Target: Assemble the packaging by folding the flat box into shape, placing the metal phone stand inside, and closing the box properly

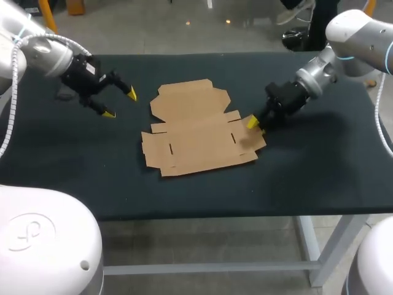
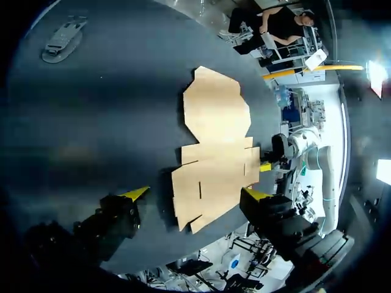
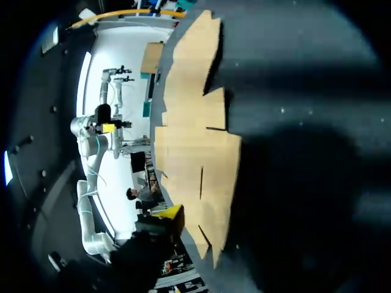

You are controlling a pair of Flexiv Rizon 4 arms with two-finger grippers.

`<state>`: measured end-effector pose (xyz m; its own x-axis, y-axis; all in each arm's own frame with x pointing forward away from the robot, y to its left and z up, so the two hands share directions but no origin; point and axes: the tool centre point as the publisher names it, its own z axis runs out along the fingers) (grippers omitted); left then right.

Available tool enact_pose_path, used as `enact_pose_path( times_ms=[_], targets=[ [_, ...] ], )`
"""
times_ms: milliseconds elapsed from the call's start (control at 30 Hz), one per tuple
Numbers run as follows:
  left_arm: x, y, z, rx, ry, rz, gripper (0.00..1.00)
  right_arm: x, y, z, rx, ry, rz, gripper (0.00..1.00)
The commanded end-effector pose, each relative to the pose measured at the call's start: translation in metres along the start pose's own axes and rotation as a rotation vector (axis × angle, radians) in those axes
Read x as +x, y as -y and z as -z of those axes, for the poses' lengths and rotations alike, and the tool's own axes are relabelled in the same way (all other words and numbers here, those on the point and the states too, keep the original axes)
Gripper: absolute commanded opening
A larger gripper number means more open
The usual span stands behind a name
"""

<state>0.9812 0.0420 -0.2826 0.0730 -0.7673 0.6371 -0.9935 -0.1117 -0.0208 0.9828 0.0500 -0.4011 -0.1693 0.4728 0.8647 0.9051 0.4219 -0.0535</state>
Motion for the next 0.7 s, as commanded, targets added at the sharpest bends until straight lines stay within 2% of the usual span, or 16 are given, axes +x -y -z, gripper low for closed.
enact_pose_path(
  times_ms=[33, 133, 200, 300, 500, 700],
  targets=[
    [-0.001, 0.002, 0.000, -0.008, -0.002, -0.002, 1.00, 0.011, 0.004, 0.009, 0.021, 0.068, 0.001, 0.58],
    [-0.002, 0.001, 0.002, -0.005, -0.009, -0.006, 1.00, 0.014, 0.004, 0.016, 0.045, 0.121, 0.009, 0.56],
    [-0.003, 0.002, 0.004, -0.002, -0.019, -0.004, 1.00, 0.014, 0.002, 0.020, 0.055, 0.141, 0.009, 0.49],
    [-0.004, 0.002, 0.004, -0.001, -0.024, -0.003, 1.00, 0.009, -0.006, 0.023, 0.102, 0.176, 0.006, 0.48],
    [0.000, 0.002, 0.005, 0.005, -0.012, -0.004, 1.00, -0.006, -0.024, 0.021, 0.214, 0.190, -0.001, 0.49],
    [0.005, 0.000, 0.006, 0.017, 0.003, 0.000, 1.00, -0.021, -0.036, 0.018, 0.254, 0.198, -0.018, 0.47]
  ],
)
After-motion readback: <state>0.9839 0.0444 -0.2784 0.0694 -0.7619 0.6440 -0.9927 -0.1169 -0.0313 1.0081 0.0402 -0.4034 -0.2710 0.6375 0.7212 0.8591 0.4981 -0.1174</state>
